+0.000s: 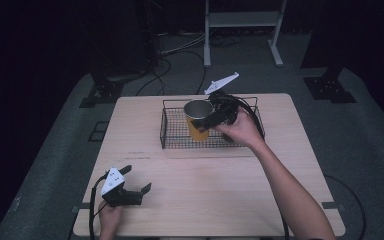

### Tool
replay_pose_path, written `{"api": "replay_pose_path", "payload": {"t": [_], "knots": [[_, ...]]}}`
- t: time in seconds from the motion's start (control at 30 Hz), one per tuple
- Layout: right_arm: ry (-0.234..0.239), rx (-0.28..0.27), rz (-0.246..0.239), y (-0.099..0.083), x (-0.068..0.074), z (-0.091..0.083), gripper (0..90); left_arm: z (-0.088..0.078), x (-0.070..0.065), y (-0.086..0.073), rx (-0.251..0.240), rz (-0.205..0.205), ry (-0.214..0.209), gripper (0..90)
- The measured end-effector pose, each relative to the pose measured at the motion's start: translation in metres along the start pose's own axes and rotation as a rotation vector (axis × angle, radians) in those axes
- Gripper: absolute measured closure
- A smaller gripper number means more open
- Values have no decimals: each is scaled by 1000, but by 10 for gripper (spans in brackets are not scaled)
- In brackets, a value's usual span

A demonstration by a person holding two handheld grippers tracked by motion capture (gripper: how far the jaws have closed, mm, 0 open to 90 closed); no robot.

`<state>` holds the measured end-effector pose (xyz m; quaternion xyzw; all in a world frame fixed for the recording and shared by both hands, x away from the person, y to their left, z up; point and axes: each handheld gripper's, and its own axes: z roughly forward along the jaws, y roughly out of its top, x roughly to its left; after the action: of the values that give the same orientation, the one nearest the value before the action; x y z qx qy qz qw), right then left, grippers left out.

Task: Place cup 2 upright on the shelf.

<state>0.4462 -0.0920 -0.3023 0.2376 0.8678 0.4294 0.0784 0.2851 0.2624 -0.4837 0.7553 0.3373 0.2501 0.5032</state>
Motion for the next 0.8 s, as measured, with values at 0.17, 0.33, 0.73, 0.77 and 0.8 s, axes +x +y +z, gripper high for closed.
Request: {"api": "replay_pose_path", "payload": {"t": [0.17, 0.33, 0.73, 0.77, 0.8], "knots": [[-2, 5, 4, 3, -5, 4, 132, 0, 0, 0, -1, -1, -1, 0], [-7, -4, 5, 7, -12, 7, 132, 0, 0, 0, 0, 0, -1, 0], [-29, -2, 5, 21, -23, 15, 132, -1, 0, 0, -2, -1, -1, 0], [-29, -1, 11, 22, -24, 16, 132, -1, 0, 0, -2, -1, -1, 0], [-31, -1, 12, 22, -26, 17, 132, -1, 0, 0, -2, -1, -2, 0]]}}
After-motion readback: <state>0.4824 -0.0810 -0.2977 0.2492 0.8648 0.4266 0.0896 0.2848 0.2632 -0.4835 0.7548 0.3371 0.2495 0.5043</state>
